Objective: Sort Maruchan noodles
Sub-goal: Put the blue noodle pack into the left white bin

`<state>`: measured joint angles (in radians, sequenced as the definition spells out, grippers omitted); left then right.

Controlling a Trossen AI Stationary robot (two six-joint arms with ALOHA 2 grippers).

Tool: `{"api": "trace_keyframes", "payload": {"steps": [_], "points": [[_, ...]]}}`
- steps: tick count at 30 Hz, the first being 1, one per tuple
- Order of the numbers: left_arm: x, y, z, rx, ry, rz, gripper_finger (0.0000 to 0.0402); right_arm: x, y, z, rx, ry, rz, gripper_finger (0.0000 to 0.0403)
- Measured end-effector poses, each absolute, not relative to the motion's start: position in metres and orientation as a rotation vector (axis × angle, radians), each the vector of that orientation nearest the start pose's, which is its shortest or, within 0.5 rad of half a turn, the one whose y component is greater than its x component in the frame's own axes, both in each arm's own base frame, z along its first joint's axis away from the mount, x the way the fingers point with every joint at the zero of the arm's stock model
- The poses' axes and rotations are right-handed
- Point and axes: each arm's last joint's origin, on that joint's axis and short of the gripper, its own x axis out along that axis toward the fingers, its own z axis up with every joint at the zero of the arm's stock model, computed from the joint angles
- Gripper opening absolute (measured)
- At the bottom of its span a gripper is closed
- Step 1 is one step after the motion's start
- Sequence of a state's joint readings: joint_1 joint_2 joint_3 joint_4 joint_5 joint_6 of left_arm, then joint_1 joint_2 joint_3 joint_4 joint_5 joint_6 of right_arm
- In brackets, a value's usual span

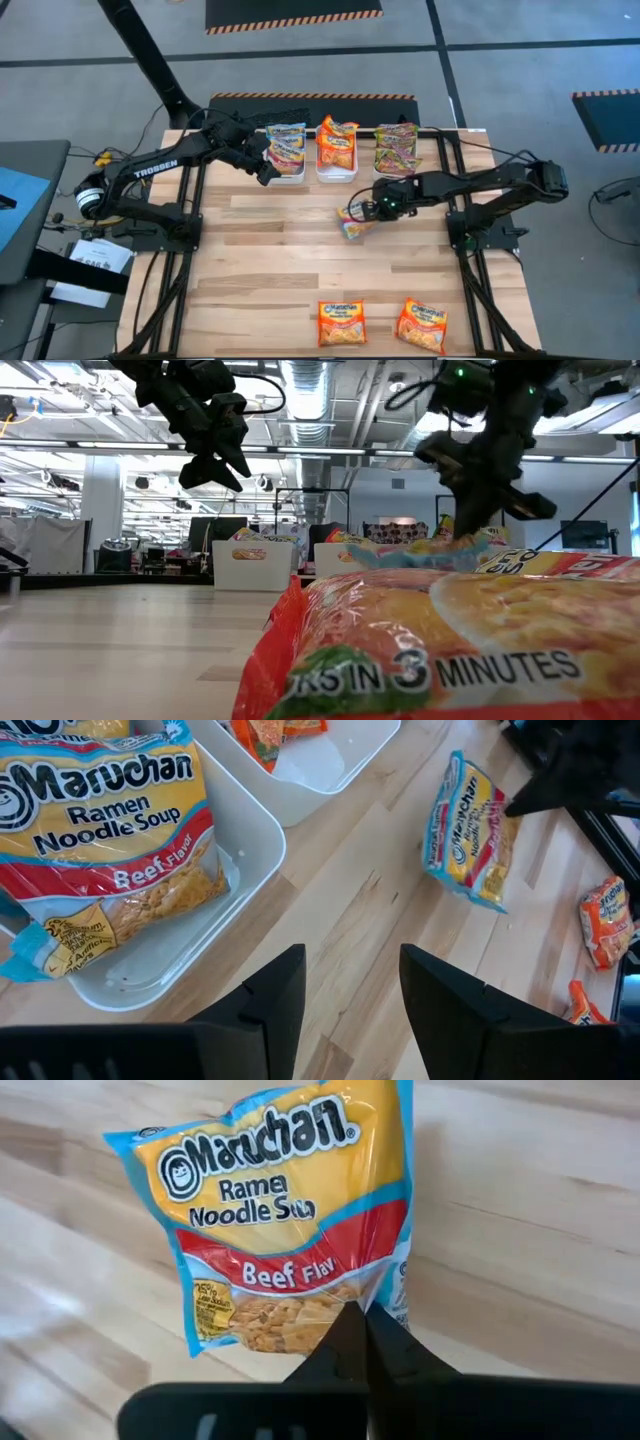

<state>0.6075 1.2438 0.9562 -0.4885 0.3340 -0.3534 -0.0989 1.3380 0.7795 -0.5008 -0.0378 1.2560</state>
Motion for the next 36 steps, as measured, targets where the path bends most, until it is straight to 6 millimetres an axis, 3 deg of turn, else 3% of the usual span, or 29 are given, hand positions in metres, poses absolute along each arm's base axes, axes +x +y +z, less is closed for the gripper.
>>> {"api": "trace_keyframes", "payload": {"steps": [9,16,25,29,36], "points": [[0.215,0.138,0.276,-0.689,0.639,0.381,0.0148,0.267,-0.02,0.245,1.093,0.705,-0.647,0.0],[0.216,0.138,0.276,-0.69,0.636,0.375,0.0148,0.277,-0.034,0.281,0.969,0.593,-0.608,0.0],[0.215,0.137,0.276,-0.775,0.626,0.353,0.0171,0.278,-0.059,0.312,0.809,0.539,-0.561,0.0],[0.217,0.144,0.283,-0.871,0.523,0.349,0.0192,0.276,-0.071,0.32,0.745,0.528,-0.564,0.0],[0.231,0.148,0.305,-0.87,0.275,0.296,0.0197,0.271,-0.092,0.329,0.669,0.502,-0.595,0.0]]}}
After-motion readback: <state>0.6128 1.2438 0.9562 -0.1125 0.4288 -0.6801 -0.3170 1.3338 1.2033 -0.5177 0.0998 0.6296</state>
